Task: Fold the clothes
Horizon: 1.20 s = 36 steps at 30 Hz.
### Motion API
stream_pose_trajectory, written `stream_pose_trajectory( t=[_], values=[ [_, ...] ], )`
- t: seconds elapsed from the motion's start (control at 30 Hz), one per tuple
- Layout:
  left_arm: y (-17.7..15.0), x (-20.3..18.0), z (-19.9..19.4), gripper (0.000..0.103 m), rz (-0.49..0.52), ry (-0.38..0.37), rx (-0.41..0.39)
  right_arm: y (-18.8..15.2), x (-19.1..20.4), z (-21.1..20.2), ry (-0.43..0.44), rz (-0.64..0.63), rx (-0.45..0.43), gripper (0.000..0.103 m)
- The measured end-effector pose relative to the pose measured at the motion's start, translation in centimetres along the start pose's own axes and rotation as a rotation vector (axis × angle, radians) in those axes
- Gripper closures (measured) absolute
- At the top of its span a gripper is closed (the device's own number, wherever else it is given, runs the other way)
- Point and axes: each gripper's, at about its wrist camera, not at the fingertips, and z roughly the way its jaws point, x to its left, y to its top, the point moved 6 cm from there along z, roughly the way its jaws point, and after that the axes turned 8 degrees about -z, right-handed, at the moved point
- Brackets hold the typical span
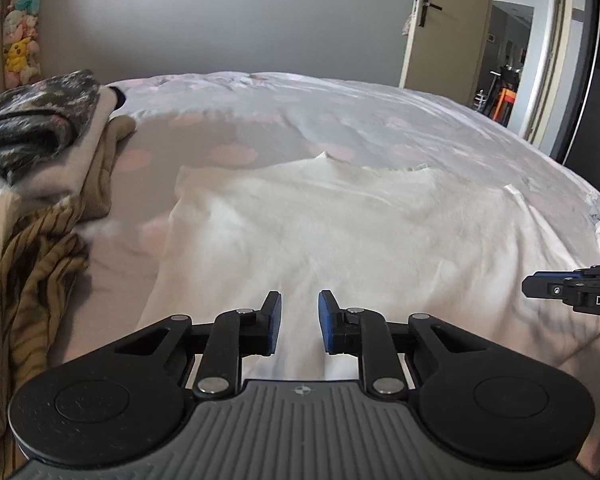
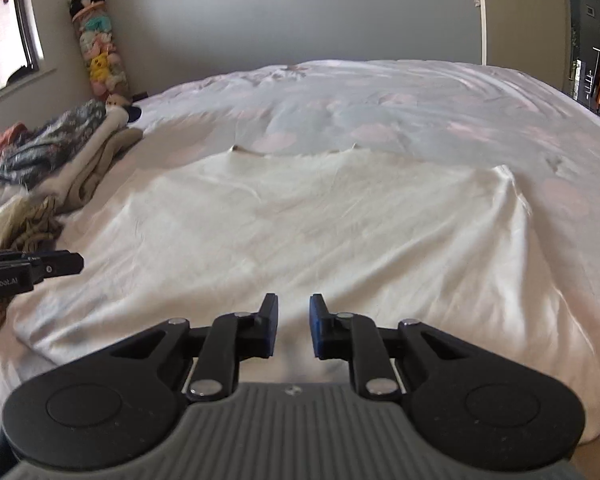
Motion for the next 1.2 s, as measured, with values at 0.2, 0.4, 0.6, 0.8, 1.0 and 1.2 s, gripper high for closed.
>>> stream_pose_trajectory(
  t=[0.2, 0.4, 0.6, 0.8, 1.0, 1.2],
  values=[
    [-3.0, 4.0, -0.8, 0.100, -0.076, 0.080, 0.078, -3.3, -4.5, -0.4, -0.144, 0.137, 0.147, 0.102],
    [-4.4, 7.6, -2.1, 0.103, -0.148, 0.167, 0.099, -6.4, -10.2, -2.8, -0.293, 0.386, 0.235, 0.103],
    [-4.7, 8.5, -3.6, 0.103, -0.206, 0.159, 0.093, -7.4, -12.8, -5.6, -0.363, 0.505, 0.244, 0.103],
    [-3.6, 7.9, -4.6, 0.101, -0.199, 0.150, 0.032, -6.7, -15.7, -9.9, -0.320, 0.619, 0.064, 0.094],
    [-0.8, 7.1, -2.9, 0.101, -0.142, 0.151, 0.006, -4.1, -18.3, -7.9, -0.287, 0.540, 0.013, 0.069],
    [0.5, 6.9, 0.0, 0.101, -0.088, 0.170, 0.017, -2.9, -18.9, -4.3, -0.221, 0.447, -0.016, 0.069]
  ],
)
